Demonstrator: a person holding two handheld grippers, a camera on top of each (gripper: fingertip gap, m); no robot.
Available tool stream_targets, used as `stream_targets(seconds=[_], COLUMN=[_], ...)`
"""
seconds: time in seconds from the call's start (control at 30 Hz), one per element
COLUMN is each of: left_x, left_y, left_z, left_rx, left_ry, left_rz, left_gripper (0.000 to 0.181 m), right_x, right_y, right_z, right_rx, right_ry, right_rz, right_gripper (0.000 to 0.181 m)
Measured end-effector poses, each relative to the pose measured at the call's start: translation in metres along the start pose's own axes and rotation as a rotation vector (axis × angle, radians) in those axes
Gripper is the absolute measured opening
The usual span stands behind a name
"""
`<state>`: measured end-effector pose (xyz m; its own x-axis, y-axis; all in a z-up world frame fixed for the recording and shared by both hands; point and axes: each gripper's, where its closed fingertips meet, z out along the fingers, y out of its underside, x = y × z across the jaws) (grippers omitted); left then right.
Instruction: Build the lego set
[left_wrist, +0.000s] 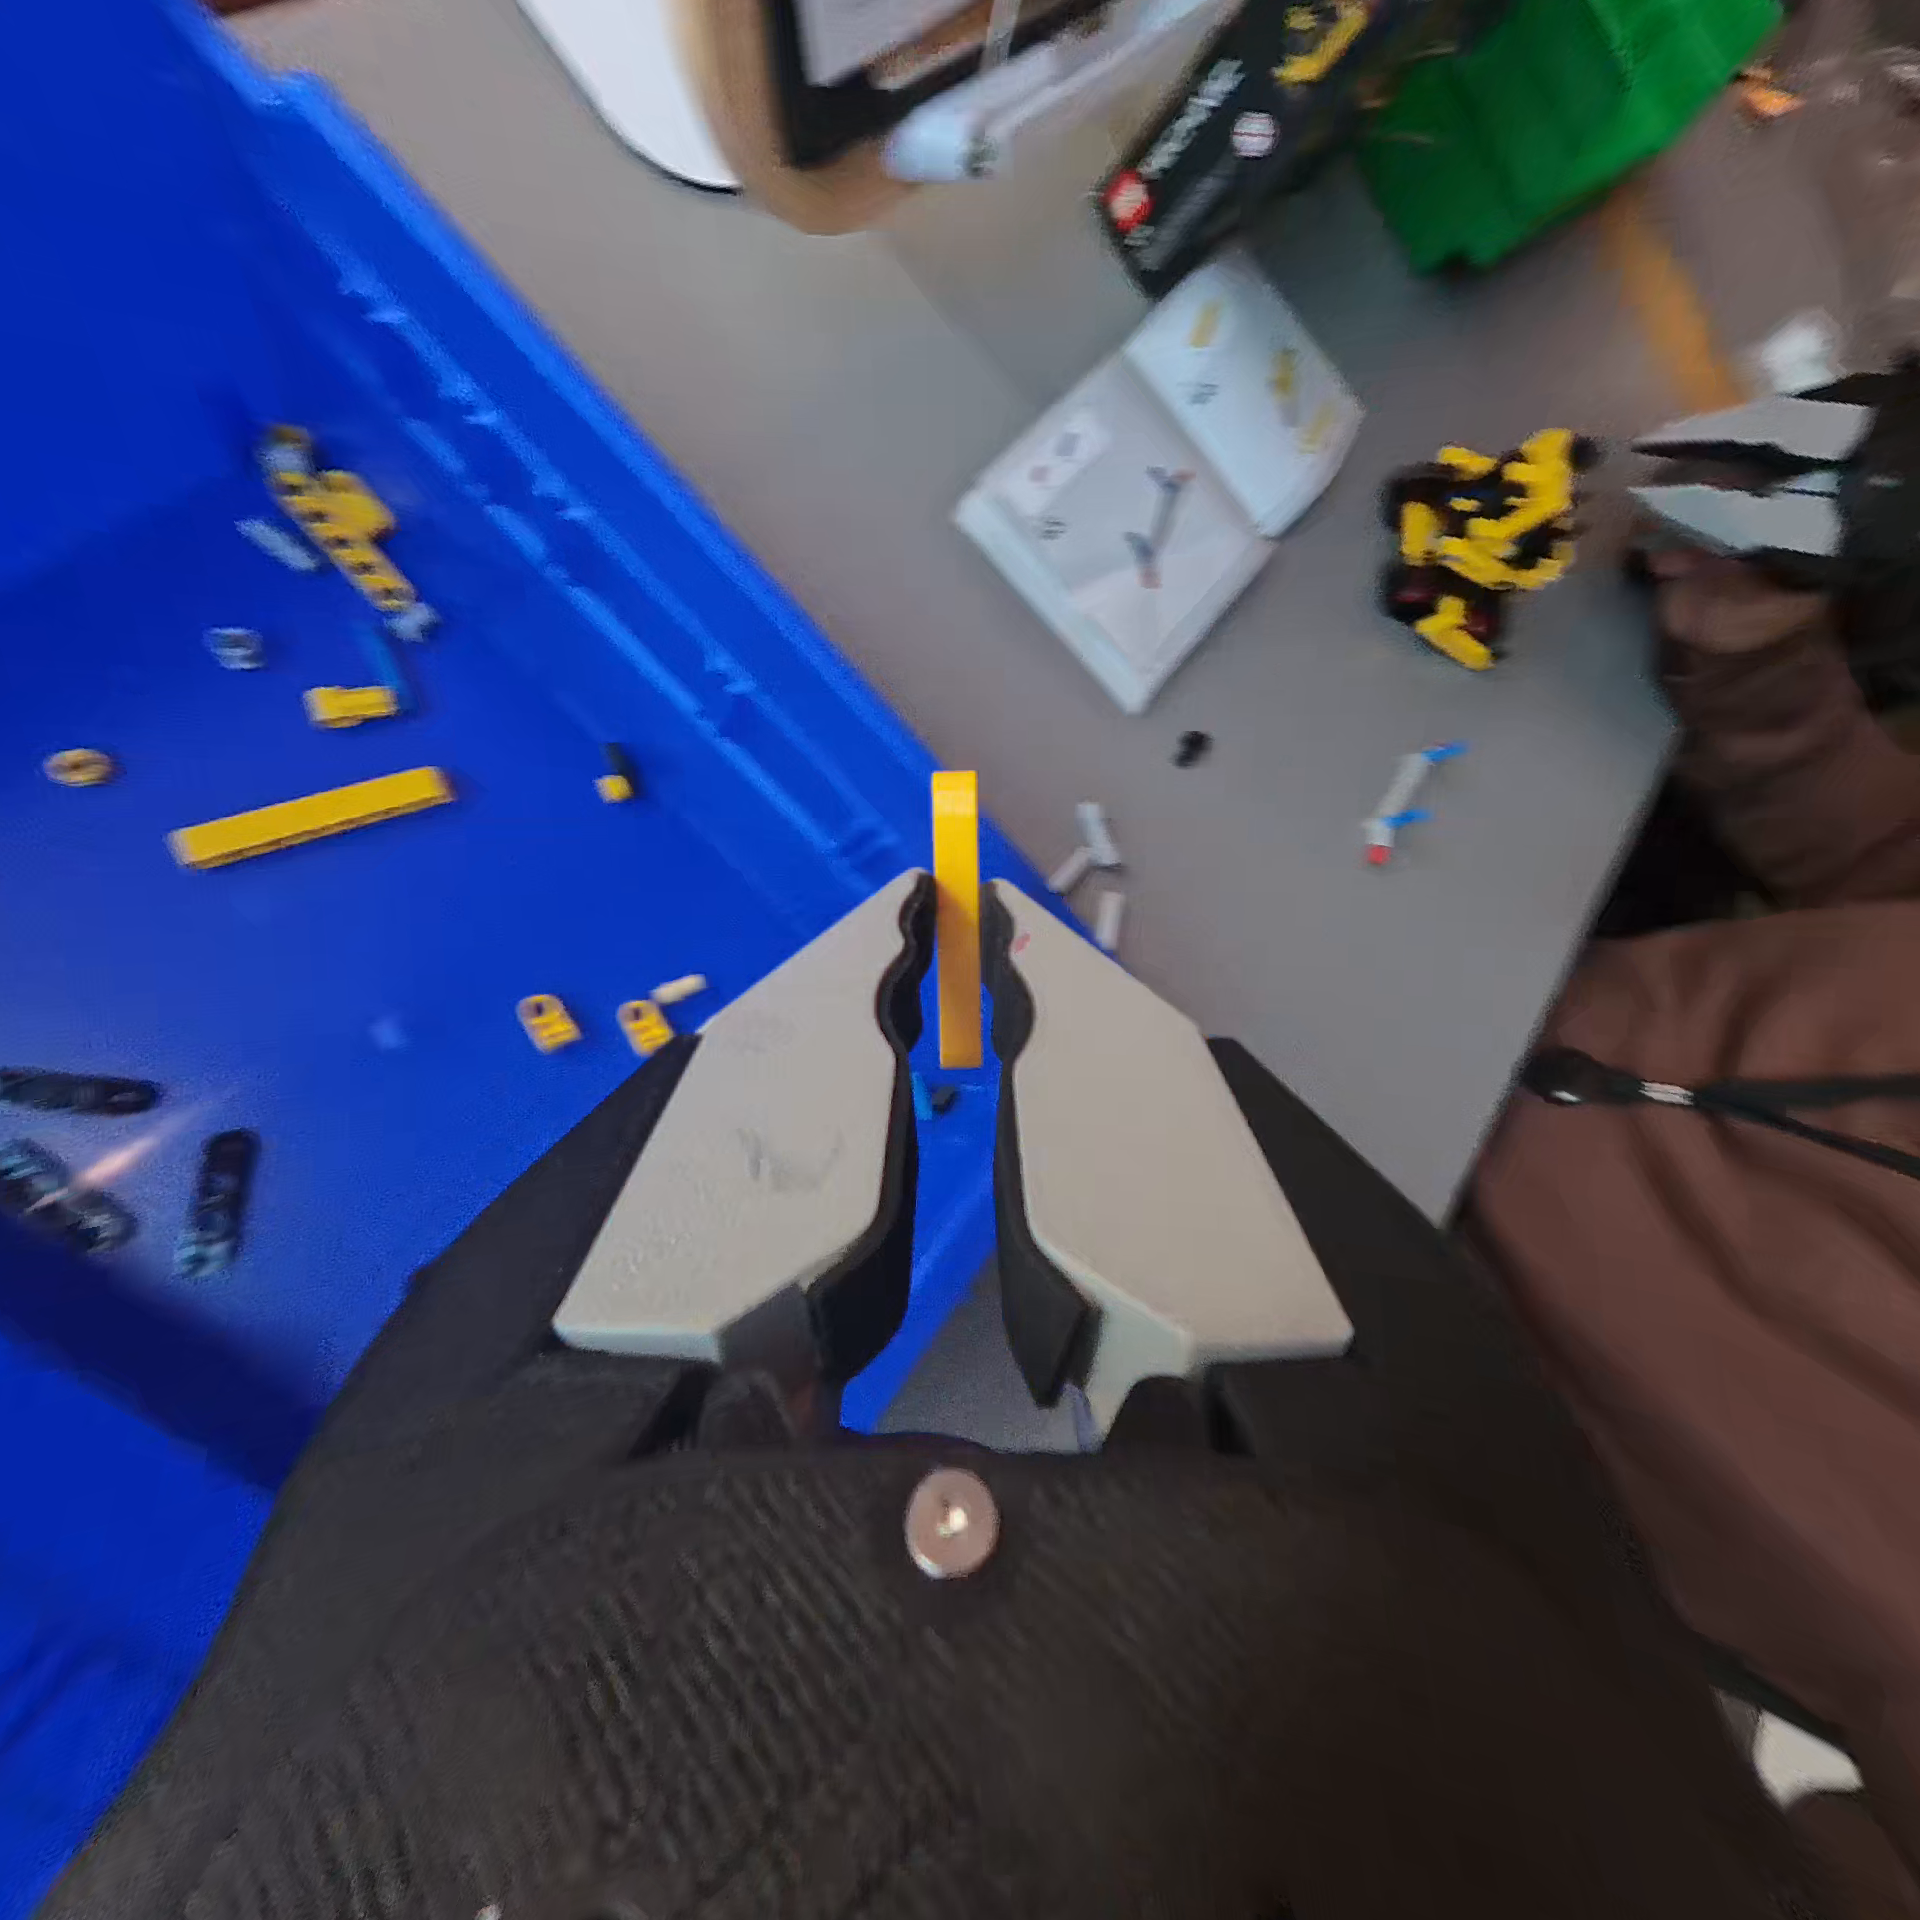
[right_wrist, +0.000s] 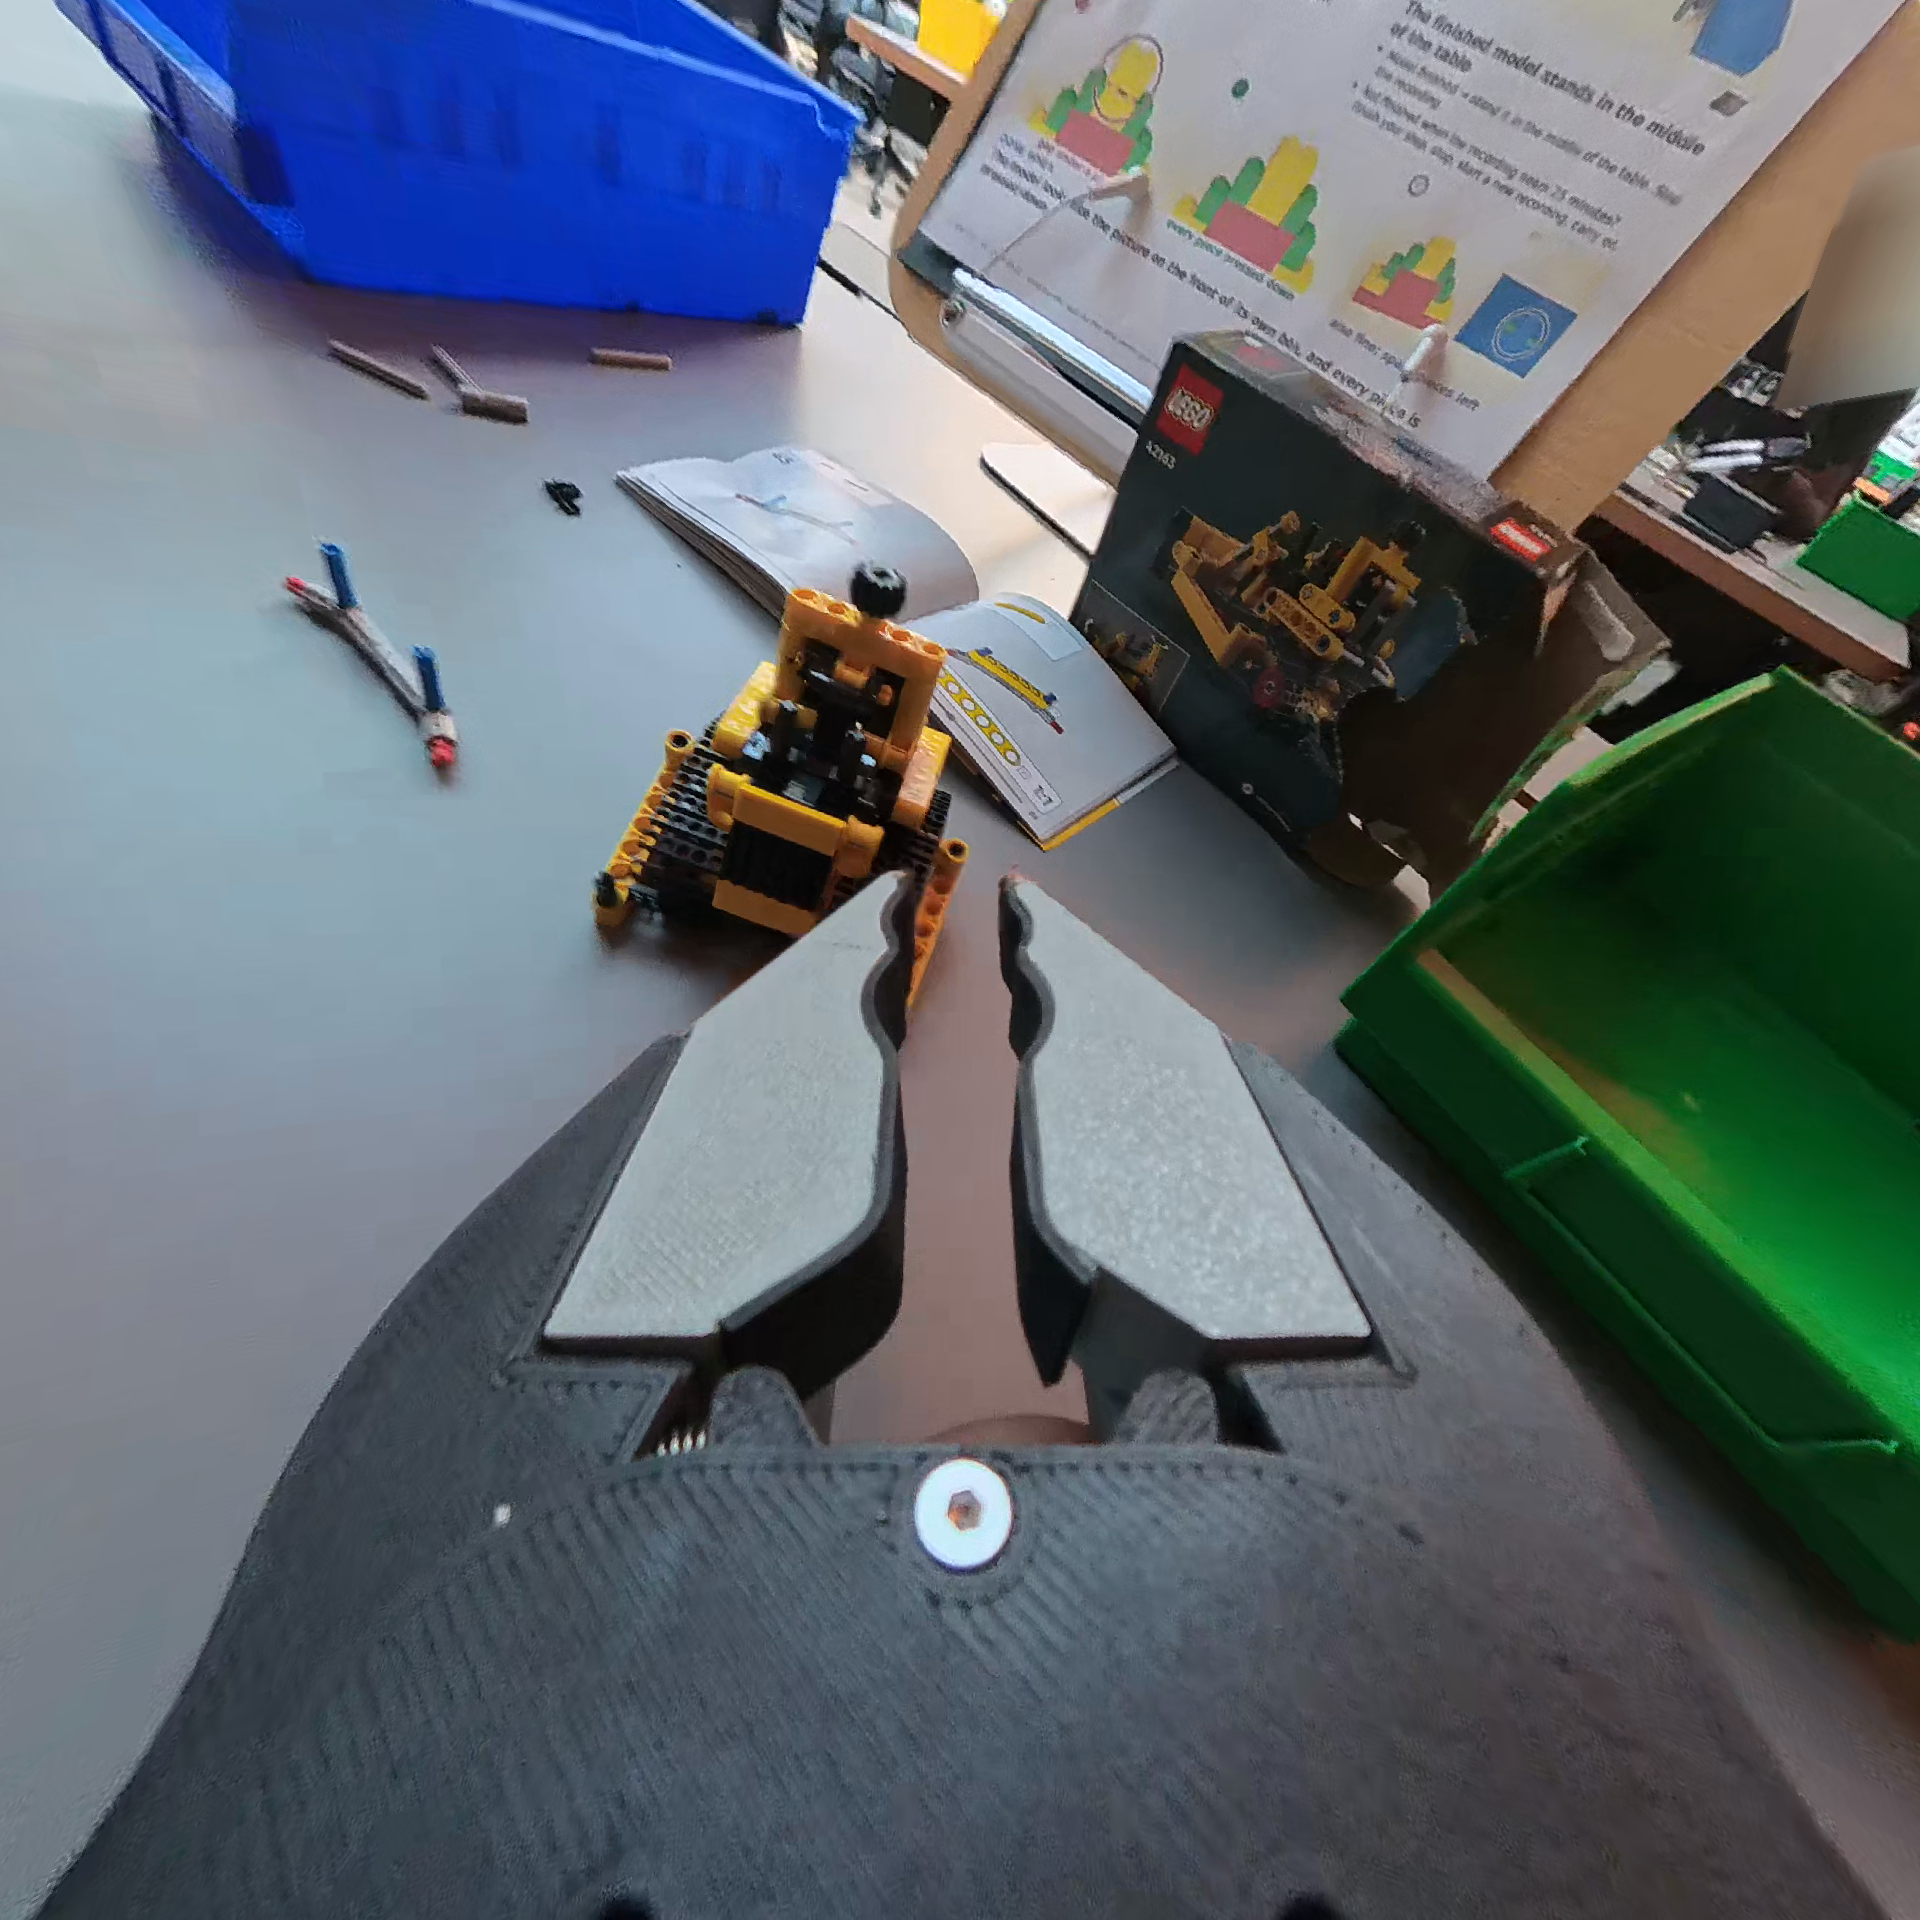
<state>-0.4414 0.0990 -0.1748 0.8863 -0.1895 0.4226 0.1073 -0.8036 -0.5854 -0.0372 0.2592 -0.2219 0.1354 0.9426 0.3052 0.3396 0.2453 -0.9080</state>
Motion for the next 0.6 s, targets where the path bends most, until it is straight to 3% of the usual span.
stream_targets(seconds=[0.1, 0.2, 0.27, 0.37, 0.47, 0.6], left_x=[0.067, 0.141, 0.189, 0.254, 0.287, 0.307], left_y=[0.001, 0.005, 0.013, 0.024, 0.038, 0.056], left_z=[0.003, 0.023, 0.042, 0.069, 0.092, 0.111], left_rx=[-0.033, -0.094, -0.16, -0.236, -0.312, -0.395], left_ry=[0.17, 0.339, 0.449, 0.626, 0.708, 0.757], left_rz=[0.067, 0.141, 0.185, 0.226, 0.234, 0.238], left_gripper=[0.005, 0.005, 0.005, 0.005, 0.005, 0.005], right_x=[-0.023, -0.08, -0.115, -0.145, -0.152, -0.164], right_y=[-0.029, -0.07, -0.094, -0.128, -0.139, -0.133], right_z=[-0.004, 0.0, 0.007, 0.014, 0.022, 0.021], right_rx=[0.09, 0.119, 0.076, 0.082, 0.039, 0.014], right_ry=[-0.084, -0.321, -0.434, -0.446, -0.417, -0.449], right_rz=[-0.026, -0.036, -0.091, -0.28, -0.379, -0.454], right_gripper=[0.015, 0.019, 0.031, 0.035, 0.043, 0.032])
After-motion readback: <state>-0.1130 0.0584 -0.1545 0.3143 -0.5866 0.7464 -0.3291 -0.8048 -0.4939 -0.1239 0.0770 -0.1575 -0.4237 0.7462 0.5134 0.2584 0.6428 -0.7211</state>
